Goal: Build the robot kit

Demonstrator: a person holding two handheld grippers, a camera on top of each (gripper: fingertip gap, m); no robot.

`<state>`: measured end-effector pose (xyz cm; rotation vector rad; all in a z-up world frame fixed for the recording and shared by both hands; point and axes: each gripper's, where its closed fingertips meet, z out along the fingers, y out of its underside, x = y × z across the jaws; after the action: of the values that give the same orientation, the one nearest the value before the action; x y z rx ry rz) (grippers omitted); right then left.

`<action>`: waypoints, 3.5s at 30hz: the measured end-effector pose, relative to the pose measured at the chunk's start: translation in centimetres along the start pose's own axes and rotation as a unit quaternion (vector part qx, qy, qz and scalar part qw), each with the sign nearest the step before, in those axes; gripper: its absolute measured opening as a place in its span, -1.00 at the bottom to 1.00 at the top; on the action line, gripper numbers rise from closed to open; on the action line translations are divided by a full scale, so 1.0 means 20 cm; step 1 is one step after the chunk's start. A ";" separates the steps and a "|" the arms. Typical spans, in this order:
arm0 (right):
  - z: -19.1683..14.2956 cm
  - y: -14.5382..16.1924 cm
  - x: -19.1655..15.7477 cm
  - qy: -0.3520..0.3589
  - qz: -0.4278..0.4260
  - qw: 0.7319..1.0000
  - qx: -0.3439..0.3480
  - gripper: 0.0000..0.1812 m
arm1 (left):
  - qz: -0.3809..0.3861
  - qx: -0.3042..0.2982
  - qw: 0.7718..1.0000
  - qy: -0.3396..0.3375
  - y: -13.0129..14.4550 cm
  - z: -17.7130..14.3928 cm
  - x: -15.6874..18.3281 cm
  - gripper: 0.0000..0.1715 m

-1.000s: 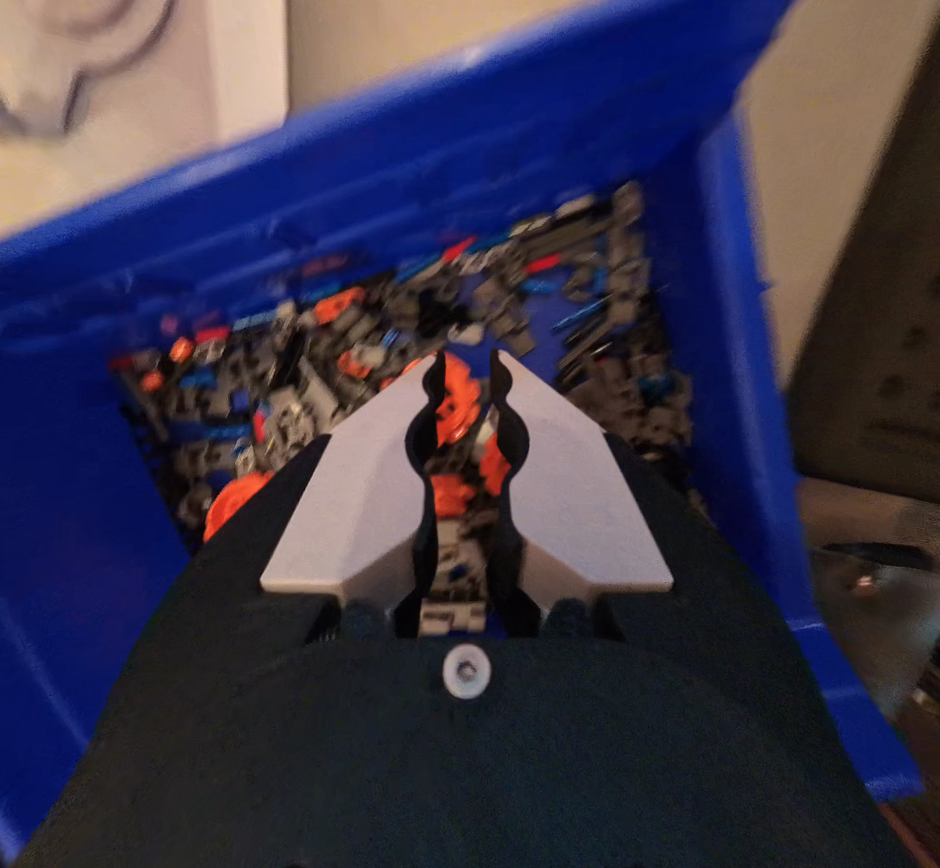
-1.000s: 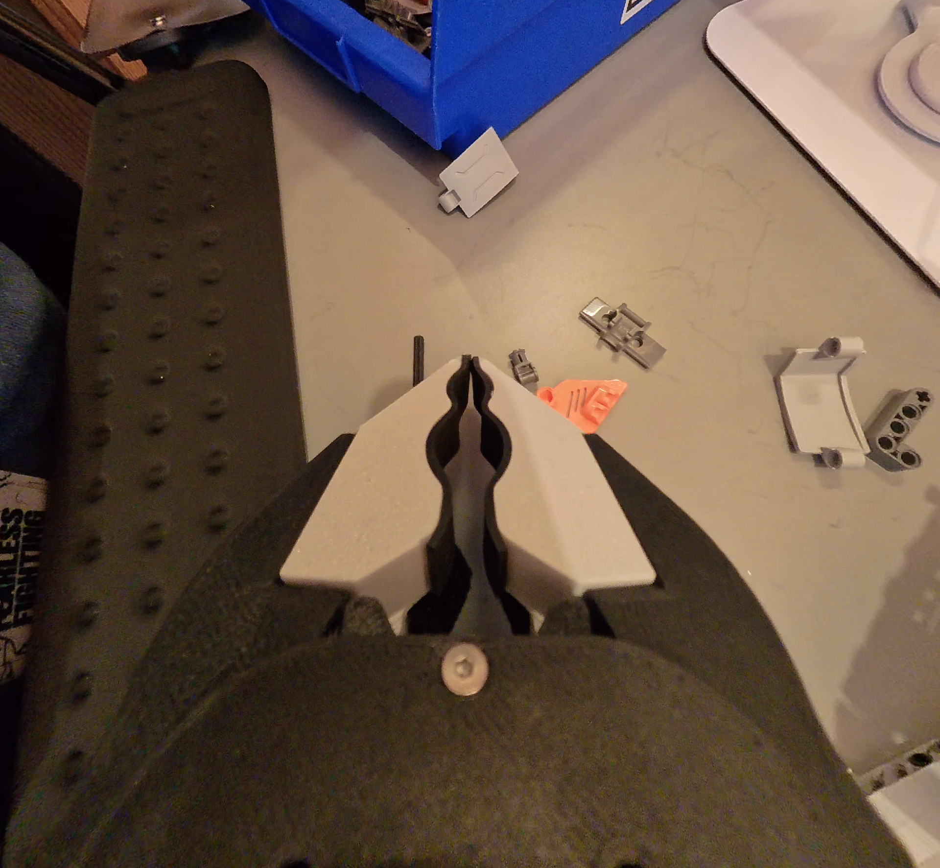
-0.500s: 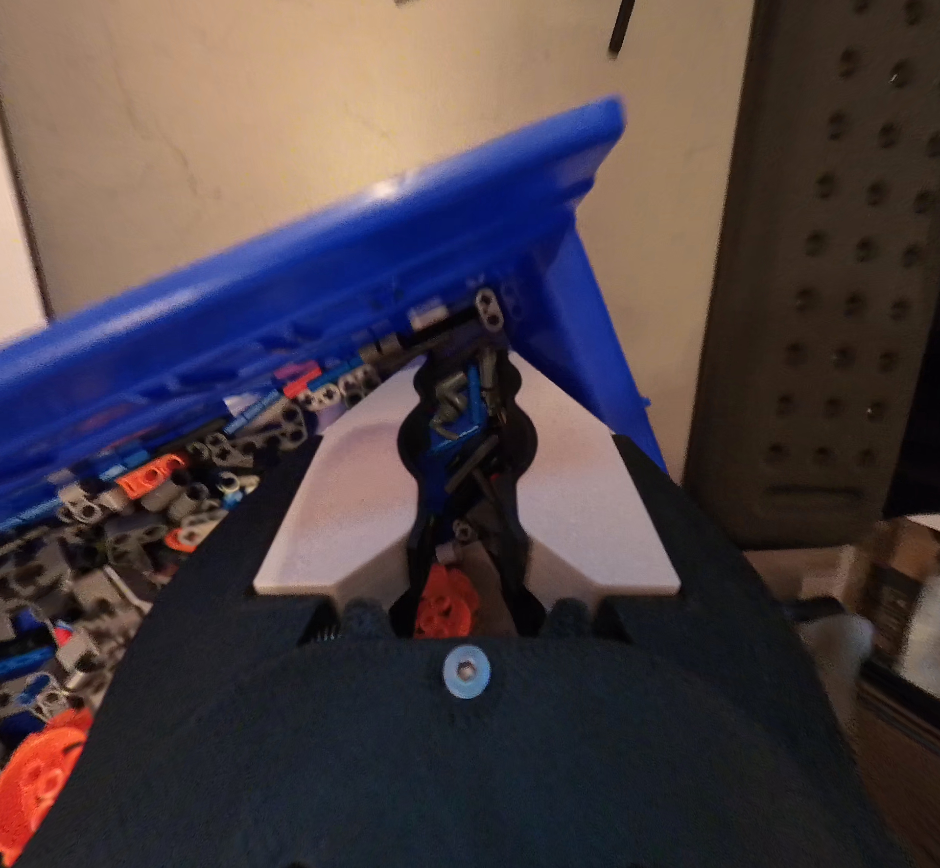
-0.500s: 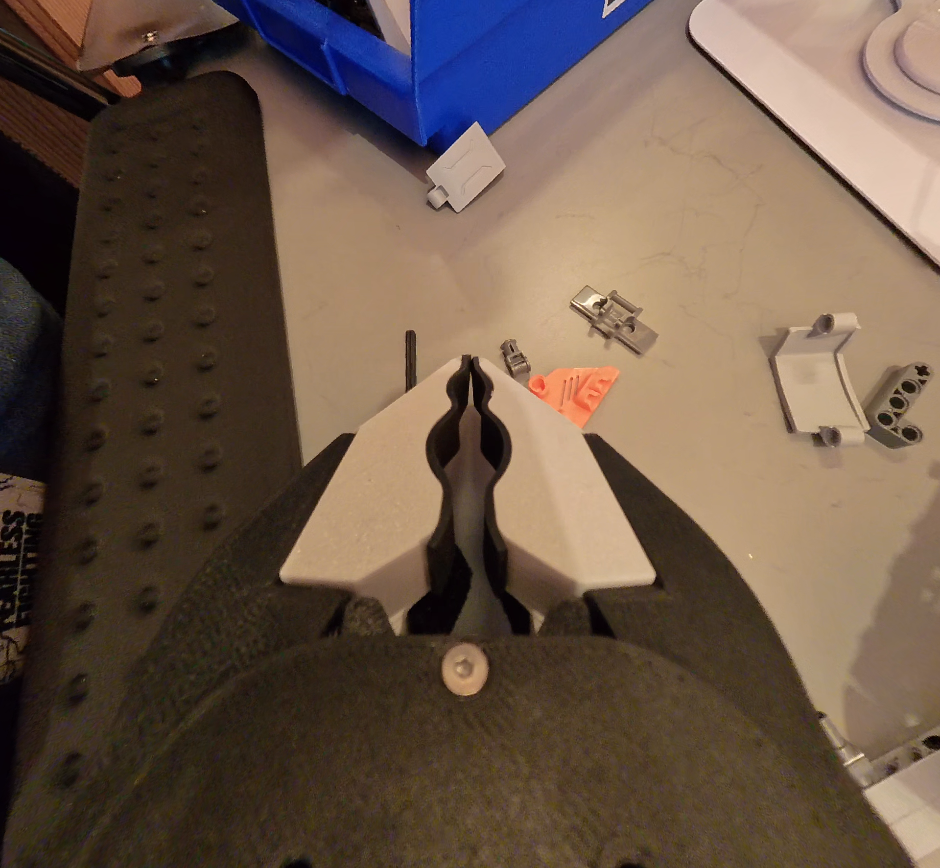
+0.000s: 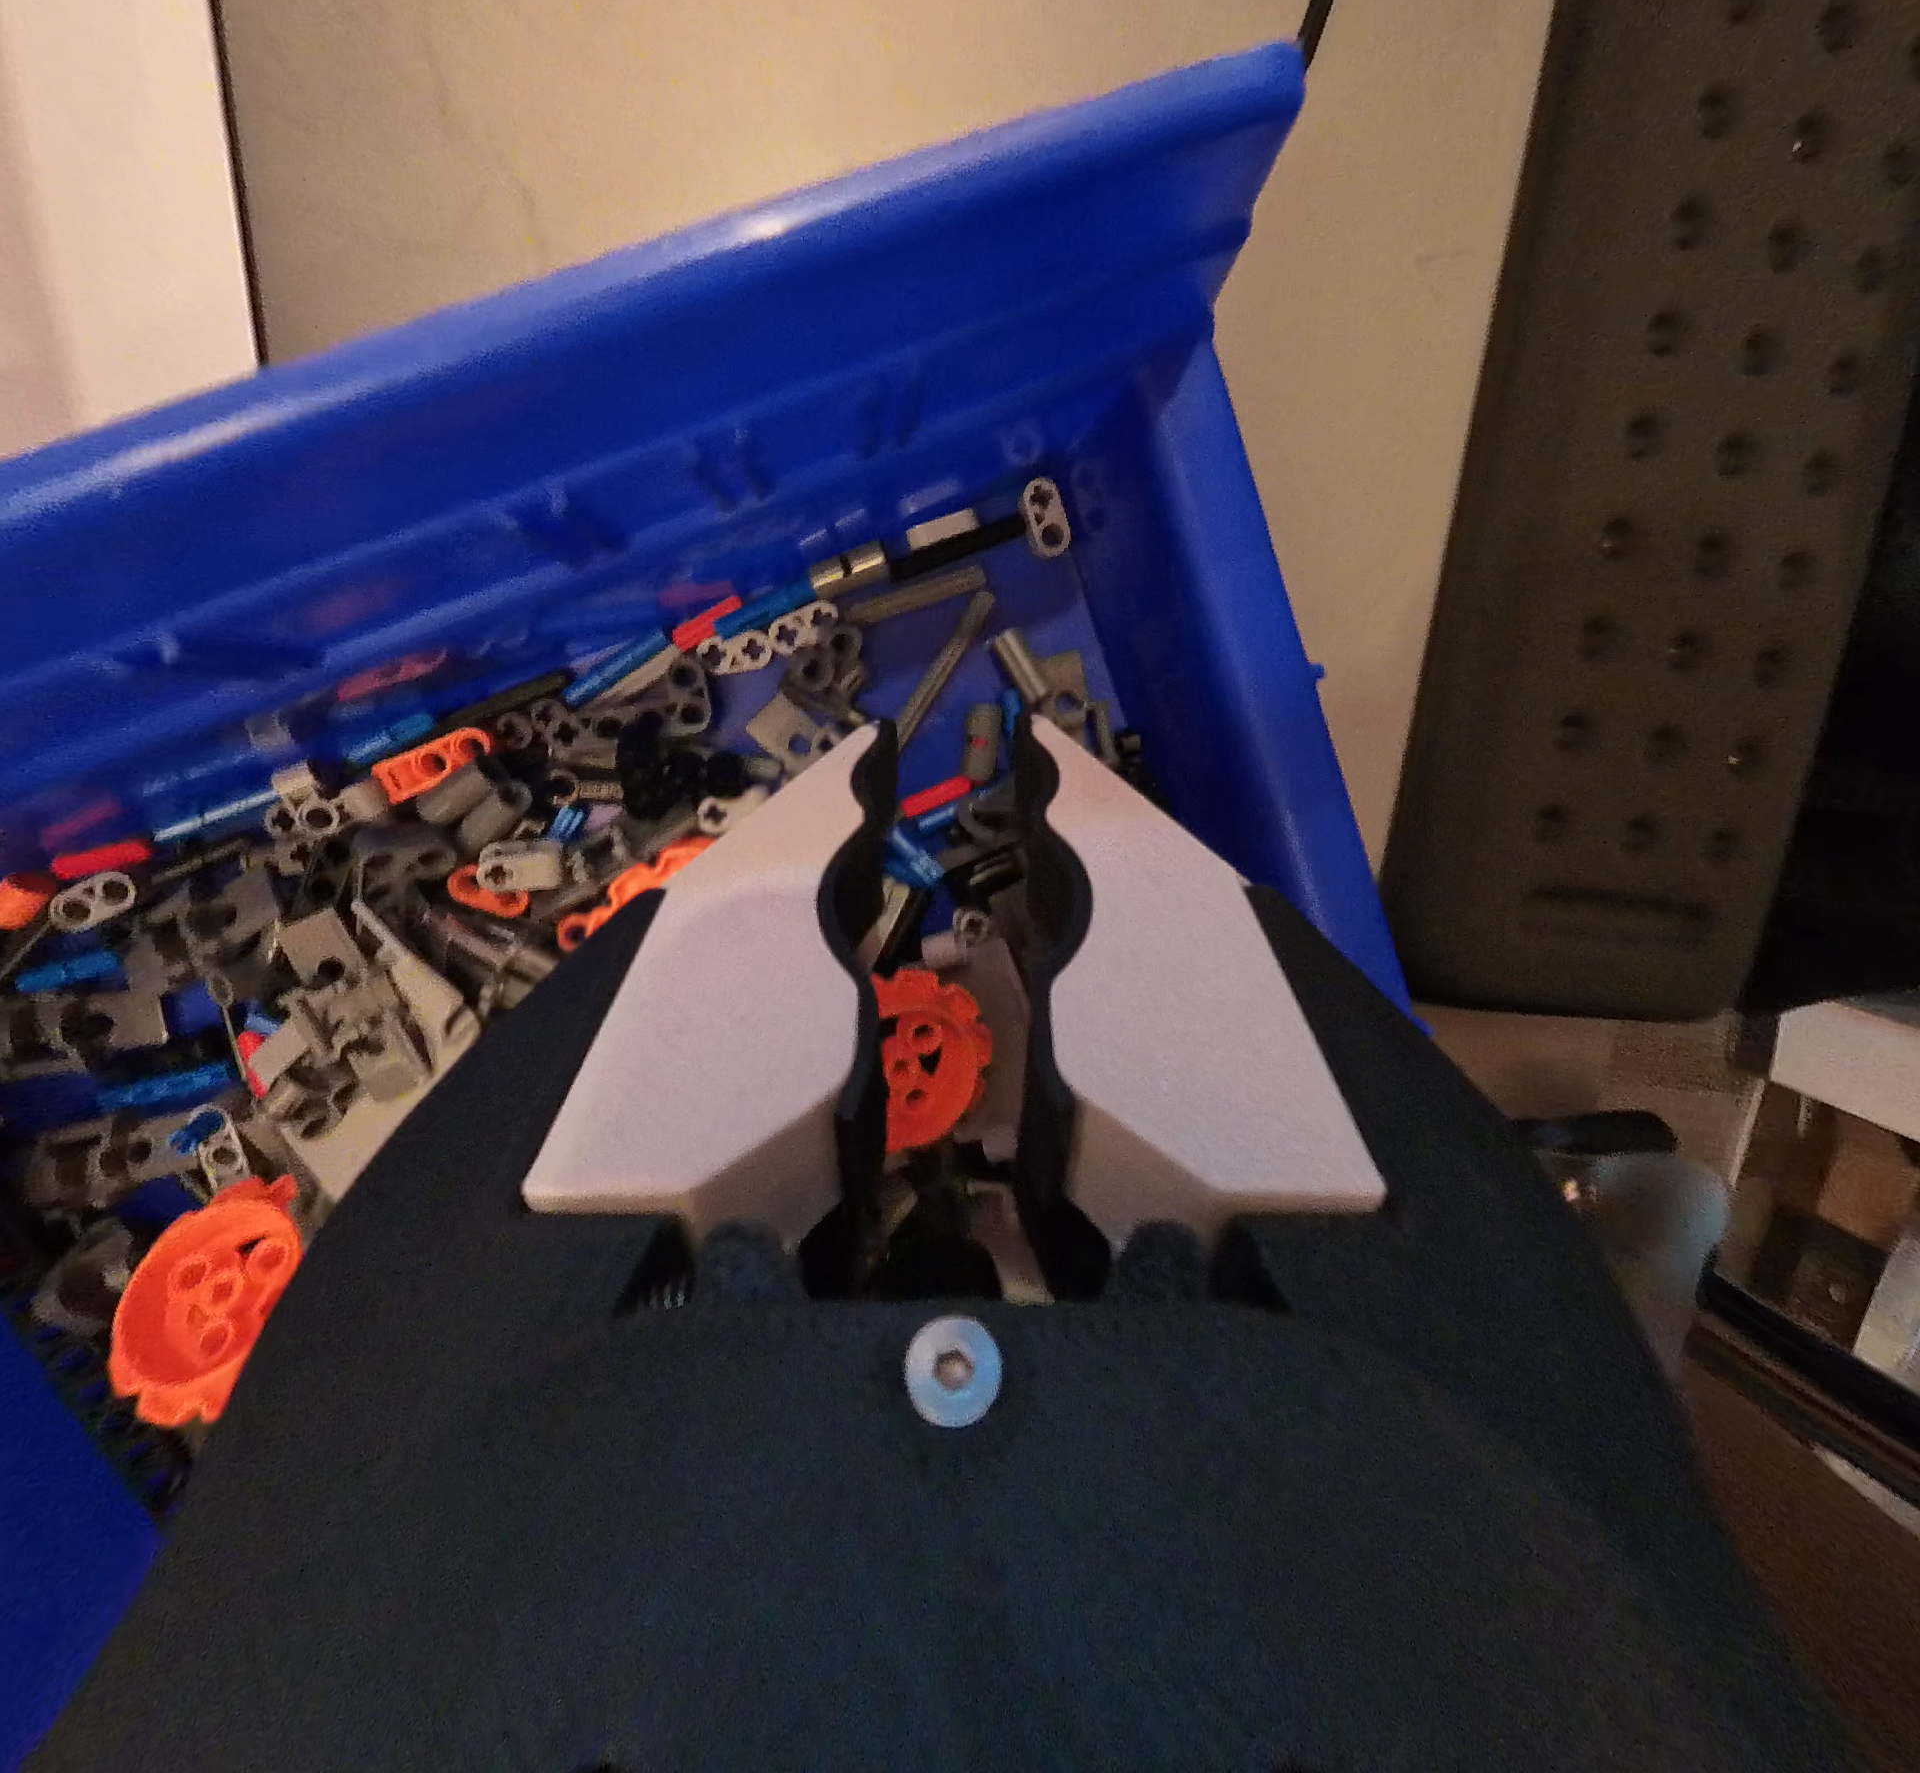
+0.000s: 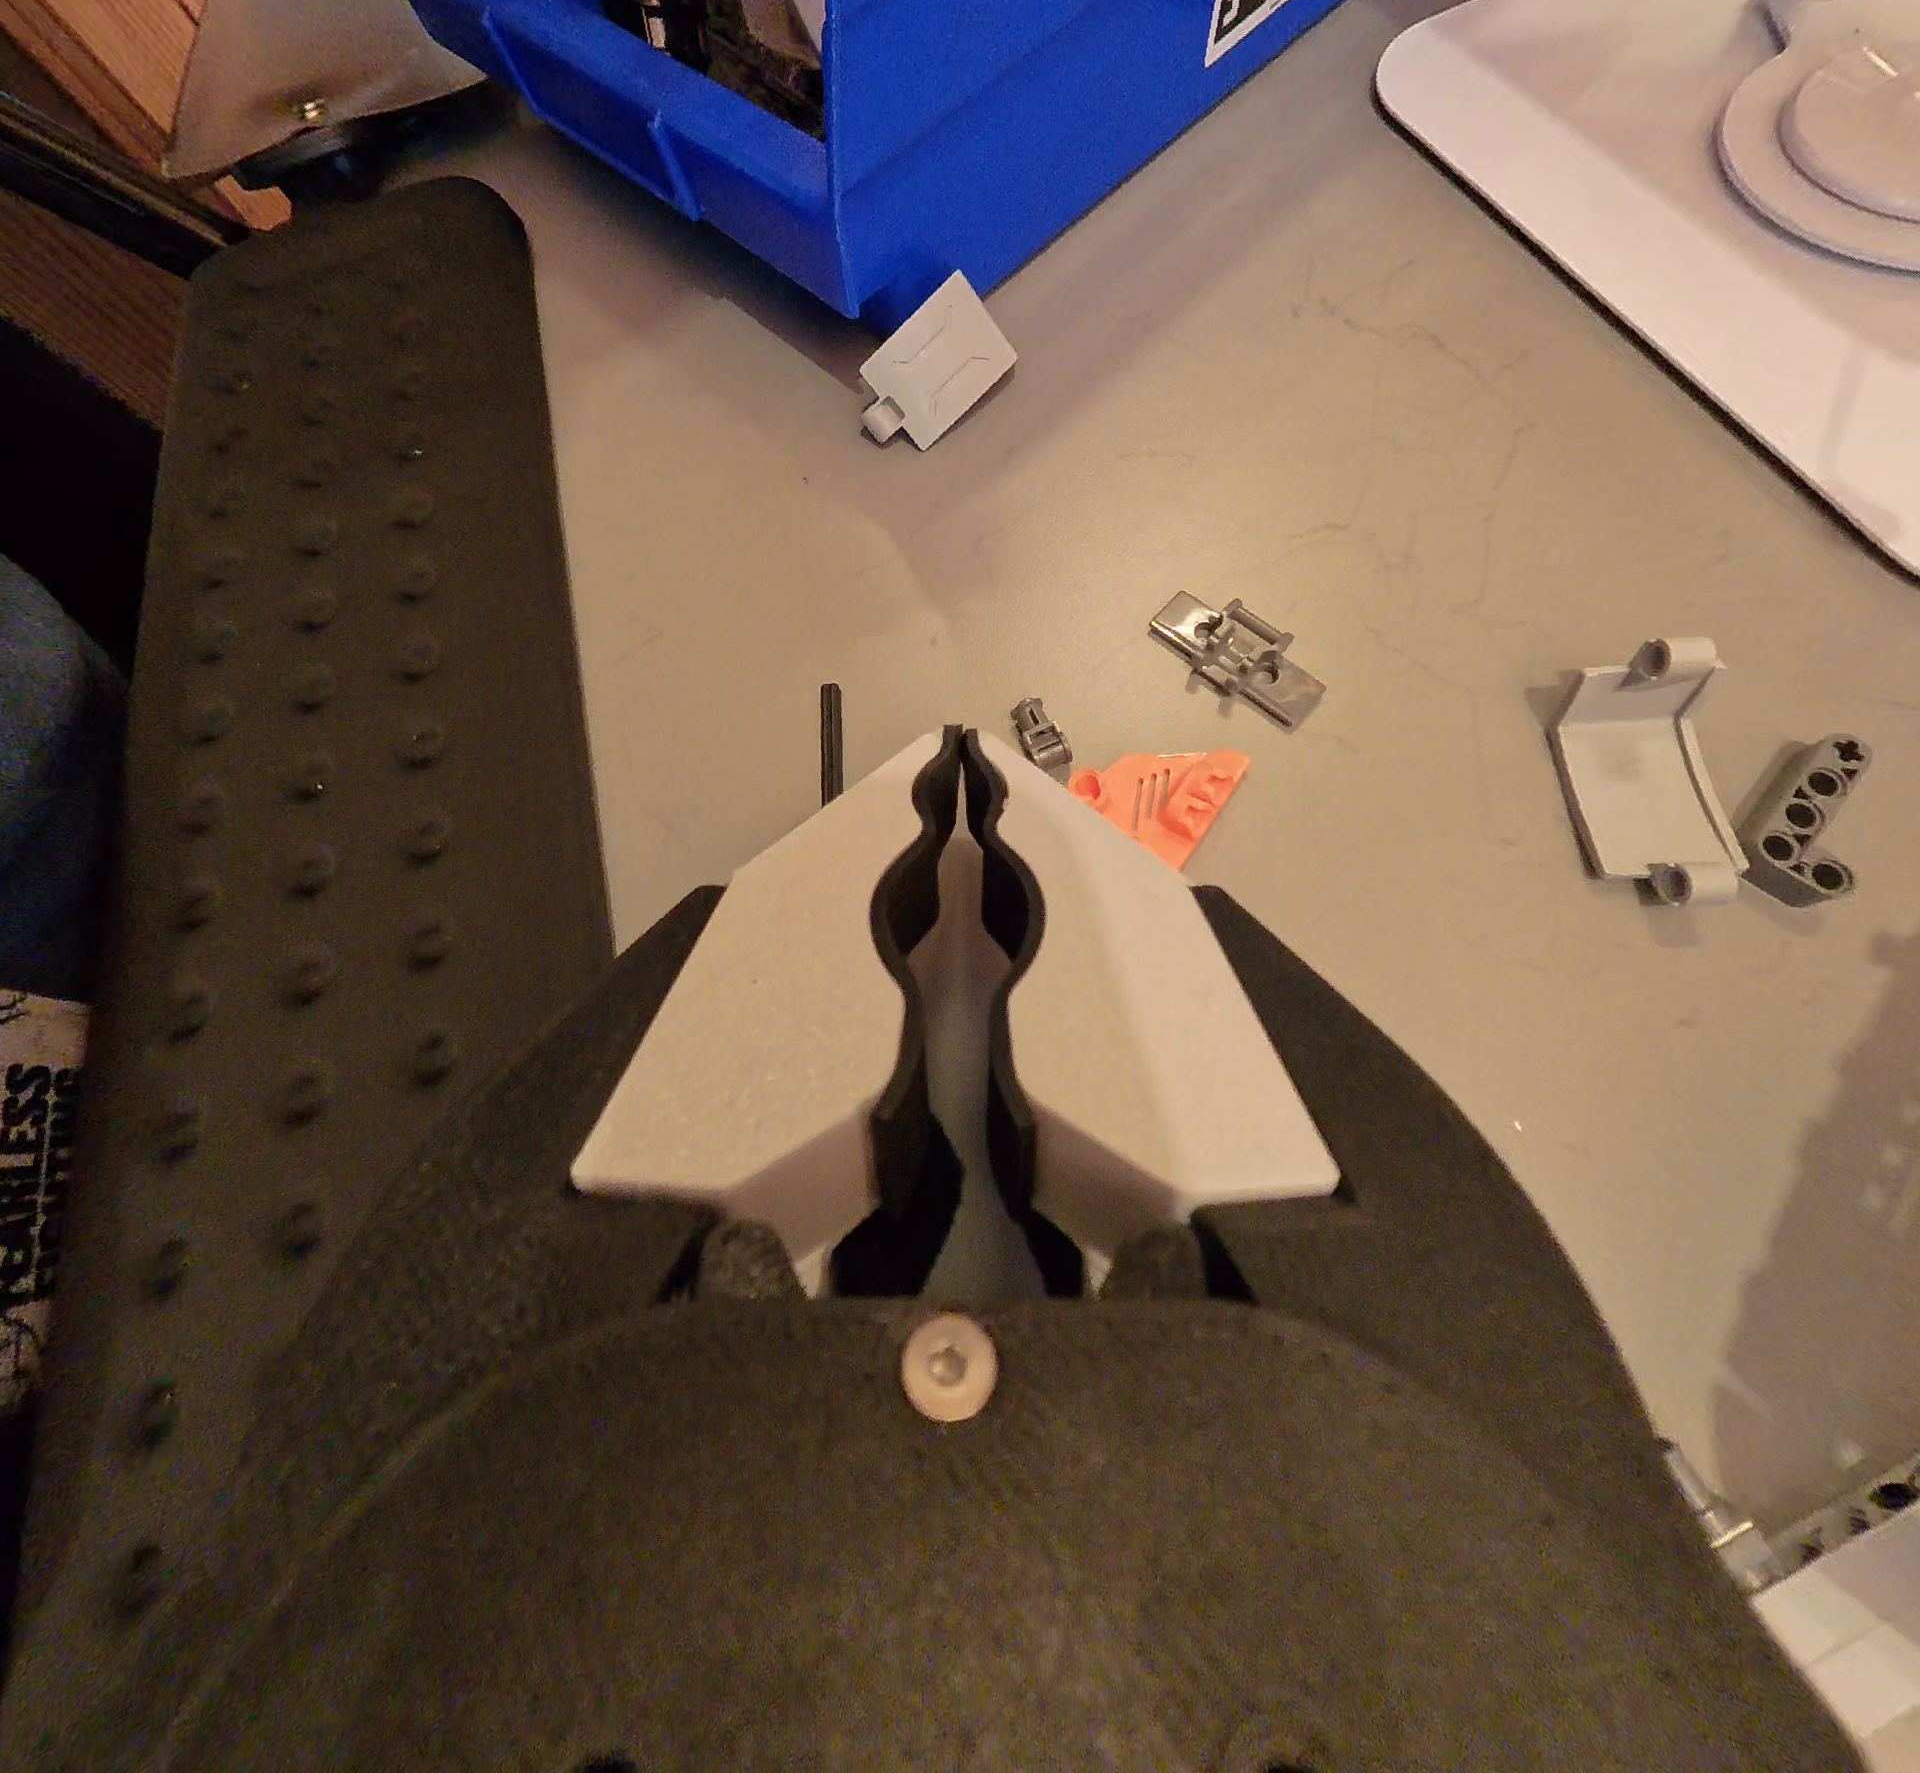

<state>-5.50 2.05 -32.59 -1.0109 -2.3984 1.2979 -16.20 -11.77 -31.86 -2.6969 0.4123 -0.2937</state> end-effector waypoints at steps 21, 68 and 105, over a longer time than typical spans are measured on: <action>0.00 0.00 0.01 0.008 -0.005 1.000 -0.001 -1.00 | 0.088 -0.210 0.974 0.017 0.40 -0.08 0.12 -0.58; -0.01 -0.01 0.01 0.011 -0.003 1.000 0.011 -1.00 | 0.038 -0.307 0.950 0.037 0.53 -0.16 0.01 -0.43; -0.03 -0.03 0.01 0.007 -0.005 1.000 0.027 -1.00 | -0.059 -0.162 0.985 0.009 0.36 -0.33 -0.08 -0.80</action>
<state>-5.65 2.21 -31.75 -0.9890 -2.3412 1.3400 -21.25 -19.90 -29.09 -3.0469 0.3293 -0.3080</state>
